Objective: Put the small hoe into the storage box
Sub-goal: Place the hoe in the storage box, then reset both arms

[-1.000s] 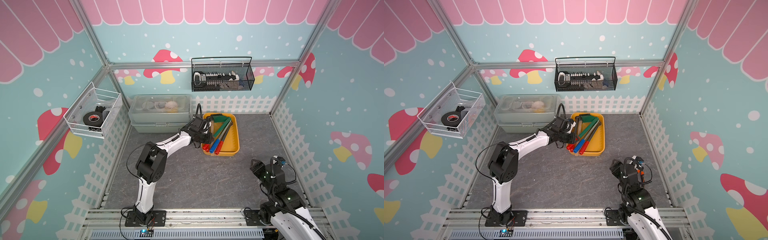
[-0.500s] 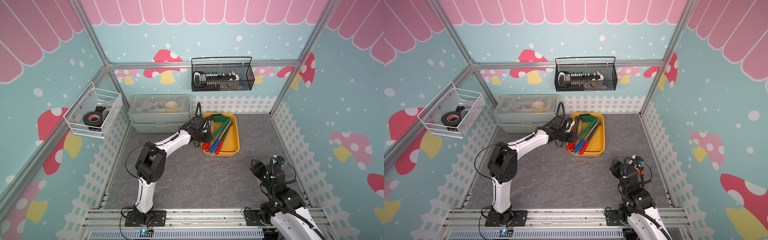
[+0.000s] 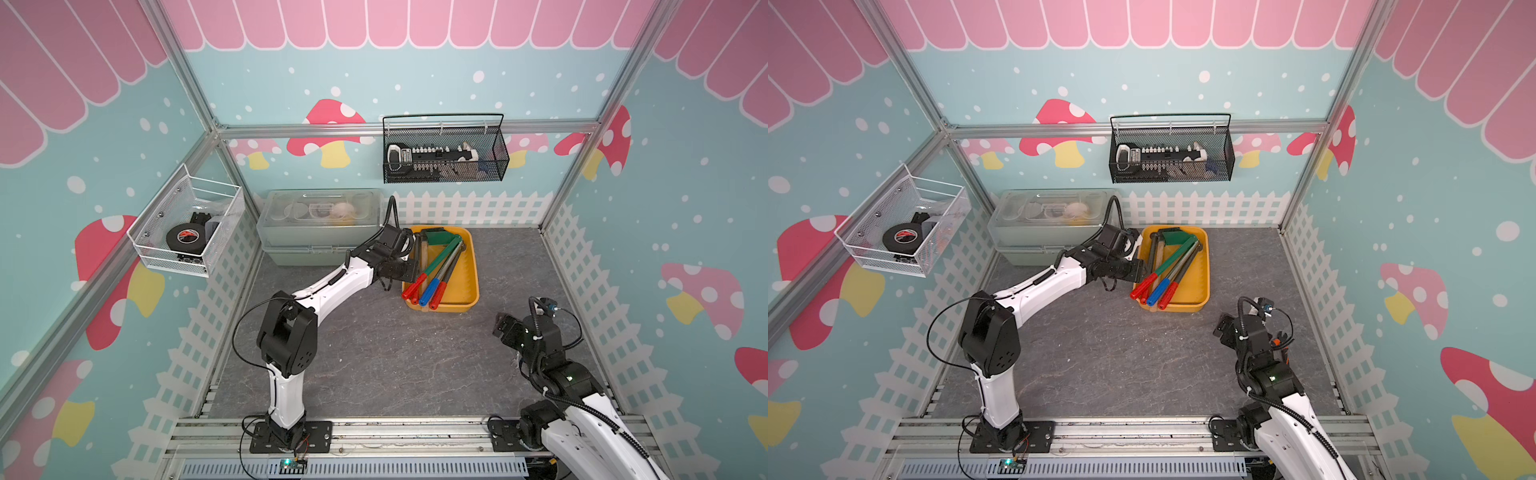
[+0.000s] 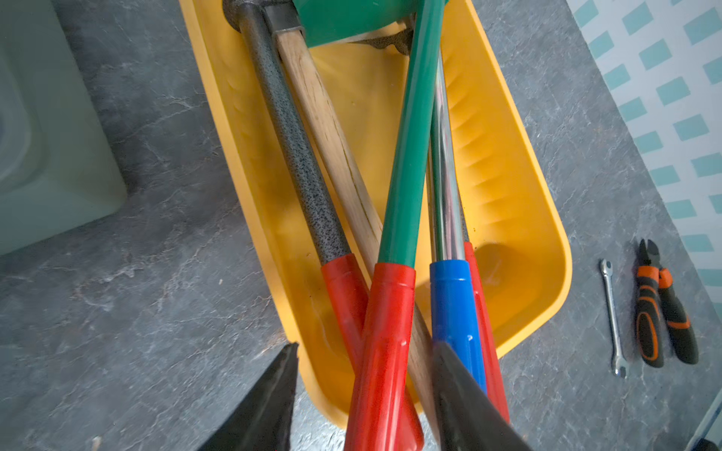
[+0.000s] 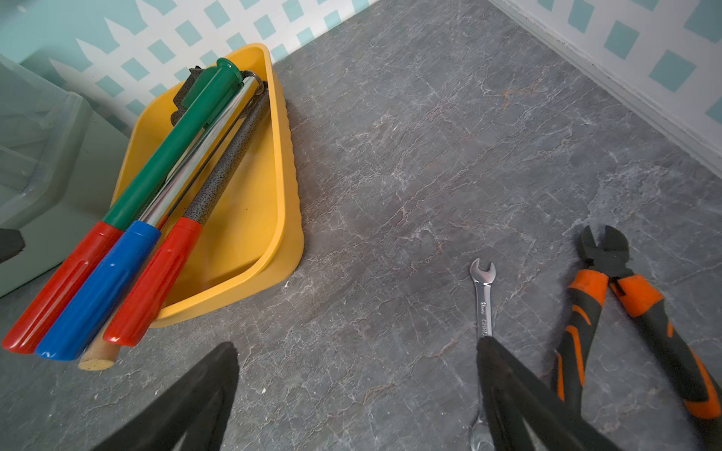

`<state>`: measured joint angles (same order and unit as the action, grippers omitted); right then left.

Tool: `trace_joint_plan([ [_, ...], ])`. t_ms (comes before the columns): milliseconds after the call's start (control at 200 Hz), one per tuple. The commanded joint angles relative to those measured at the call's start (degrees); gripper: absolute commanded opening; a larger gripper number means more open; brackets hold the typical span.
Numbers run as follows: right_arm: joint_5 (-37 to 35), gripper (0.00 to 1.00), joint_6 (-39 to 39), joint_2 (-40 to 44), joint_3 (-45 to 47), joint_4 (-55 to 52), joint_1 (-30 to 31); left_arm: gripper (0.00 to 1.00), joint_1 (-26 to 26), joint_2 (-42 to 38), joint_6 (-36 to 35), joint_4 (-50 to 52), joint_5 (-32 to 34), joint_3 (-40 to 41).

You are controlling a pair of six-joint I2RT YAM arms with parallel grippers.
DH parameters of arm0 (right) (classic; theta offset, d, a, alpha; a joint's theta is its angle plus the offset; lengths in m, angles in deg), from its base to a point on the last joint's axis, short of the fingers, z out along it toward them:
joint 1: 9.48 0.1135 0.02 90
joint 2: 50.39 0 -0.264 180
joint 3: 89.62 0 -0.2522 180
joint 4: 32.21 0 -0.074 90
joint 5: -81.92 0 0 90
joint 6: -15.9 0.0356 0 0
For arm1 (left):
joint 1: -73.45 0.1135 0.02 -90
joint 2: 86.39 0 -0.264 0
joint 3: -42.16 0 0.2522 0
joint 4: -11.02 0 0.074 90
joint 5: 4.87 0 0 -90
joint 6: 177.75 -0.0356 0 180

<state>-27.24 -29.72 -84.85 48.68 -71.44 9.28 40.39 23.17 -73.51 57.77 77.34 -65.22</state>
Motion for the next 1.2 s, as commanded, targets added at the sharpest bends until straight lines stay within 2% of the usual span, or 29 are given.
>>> trace_joint_plan([
  [0,-1.8,0.99,-4.7,-2.3,-2.0,3.3,0.1,0.68,0.9,-3.4,-2.5,2.3,3.0,1.5],
  [20,-1.9,0.99,-5.0,-2.8,-2.2,3.7,0.1,0.69,1.0,-3.7,-2.7,2.3,3.2,1.7],
  [45,-2.0,0.99,-5.5,-3.3,-2.3,4.3,0.2,0.76,1.1,-4.1,-2.9,2.4,3.5,2.0],
  [100,-2.4,0.99,-6.5,-4.6,-2.6,5.4,0.1,0.79,1.2,-5.1,-3.2,2.8,4.4,2.5],
  [125,-2.7,0.99,-7.0,-5.1,-2.7,5.9,0.1,0.88,1.3,-5.6,-3.3,2.9,5.1,2.7],
  [185,-3.6,0.99,-8.4,-6.4,-3.0,6.7,0.1,0.91,1.7,-6.8,-3.6,2.9,6.4,3.5],
  [200,-3.8,0.99,-8.8,-6.7,-3.1,6.8,0.1,0.97,1.7,-7.1,-3.6,2.9,6.7,3.8],
  [215,-4.1,0.99,-9.2,-7.0,-3.2,7.0,0.1,0.99,2.0,-7.4,-3.6,2.9,7.0,4.0],
  [350,-7.3,0.99,-12.9,-8.8,-2.8,10.0,0.1,0.99,3.9,-9.5,-3.5,2.8,9.6,6.1],
  [605,-10.4,0.99,-19.9,-8.8,3.2,24.3,0.1,0.99,9.3,-13.5,-2.4,-1.7,10.3,13.4],
  [685,-11.8,0.99,-22.5,-10.2,5.1,29.7,0.1,0.99,12.7,-15.3,-2.5,-5.1,10.2,16.6],
  [786,-13.9,0.99,-26.0,-12.9,7.0,36.5,0.2,0.99,15.4,-17.2,-4.6,-8.9,8.5,20.2],
  [971,-18.8,0.99,-30.9,-20.6,6.7,43.4,-0.1,0.99,19.5,-20.7,-9.5,-15.1,10.1,27.9],
  [1091,-18.8,0.99,-34.3,-23.7,5.9,47.1,-1.1,0.99,22.3,-25.1,-11.5,-22.9,11.9,35.3],
  [1196,-17.5,0.99,-34.4,-25.9,5.4,49.1,-3.3,0.99,24.0,-28.8,-16.1,-34.8,15.8,44.4],
])
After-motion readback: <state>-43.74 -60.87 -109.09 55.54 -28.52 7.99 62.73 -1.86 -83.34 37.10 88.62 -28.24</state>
